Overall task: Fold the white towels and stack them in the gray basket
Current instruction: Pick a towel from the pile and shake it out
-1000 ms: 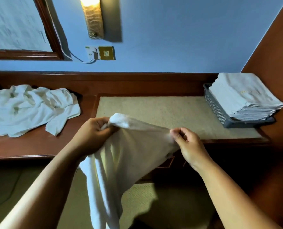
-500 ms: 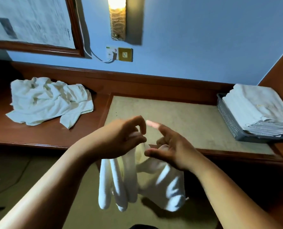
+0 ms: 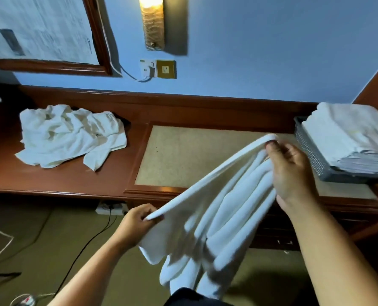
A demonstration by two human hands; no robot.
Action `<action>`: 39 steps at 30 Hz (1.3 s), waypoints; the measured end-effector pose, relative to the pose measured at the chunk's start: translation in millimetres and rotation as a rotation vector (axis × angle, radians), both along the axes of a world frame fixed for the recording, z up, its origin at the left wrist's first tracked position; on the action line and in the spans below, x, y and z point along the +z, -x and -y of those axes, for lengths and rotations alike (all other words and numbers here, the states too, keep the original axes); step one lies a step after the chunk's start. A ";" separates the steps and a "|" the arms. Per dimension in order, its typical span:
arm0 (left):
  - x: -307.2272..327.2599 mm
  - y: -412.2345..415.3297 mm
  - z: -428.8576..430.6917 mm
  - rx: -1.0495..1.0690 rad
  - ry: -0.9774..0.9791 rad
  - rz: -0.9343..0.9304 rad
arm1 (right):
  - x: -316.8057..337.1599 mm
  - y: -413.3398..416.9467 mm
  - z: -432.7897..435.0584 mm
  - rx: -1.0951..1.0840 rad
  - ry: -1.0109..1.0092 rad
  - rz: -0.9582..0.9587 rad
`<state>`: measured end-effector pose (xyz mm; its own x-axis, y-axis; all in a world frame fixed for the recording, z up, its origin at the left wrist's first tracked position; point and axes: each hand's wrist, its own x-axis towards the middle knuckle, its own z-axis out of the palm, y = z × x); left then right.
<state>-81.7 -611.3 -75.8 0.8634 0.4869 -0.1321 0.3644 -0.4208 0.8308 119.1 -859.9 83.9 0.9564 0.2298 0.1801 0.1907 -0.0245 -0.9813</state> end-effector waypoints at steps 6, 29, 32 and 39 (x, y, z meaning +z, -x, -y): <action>63.9 -25.9 9.4 -0.024 -0.072 0.202 | -17.7 -14.3 40.6 0.293 0.924 0.131; 83.9 -20.8 0.1 0.090 0.938 0.453 | -62.7 -8.2 11.2 0.079 0.185 -0.527; 93.9 -31.3 24.5 0.137 0.881 0.473 | -59.1 9.8 -4.2 0.122 0.036 -0.696; 86.8 -58.6 83.7 0.144 0.669 0.457 | -40.4 62.2 -36.7 0.315 -0.289 -0.665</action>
<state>-23.1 -695.0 11.0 0.8372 0.5402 -0.0847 -0.0578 0.2414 0.9687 56.9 -823.2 43.4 0.7818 0.5394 -0.3128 -0.4830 0.2067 -0.8509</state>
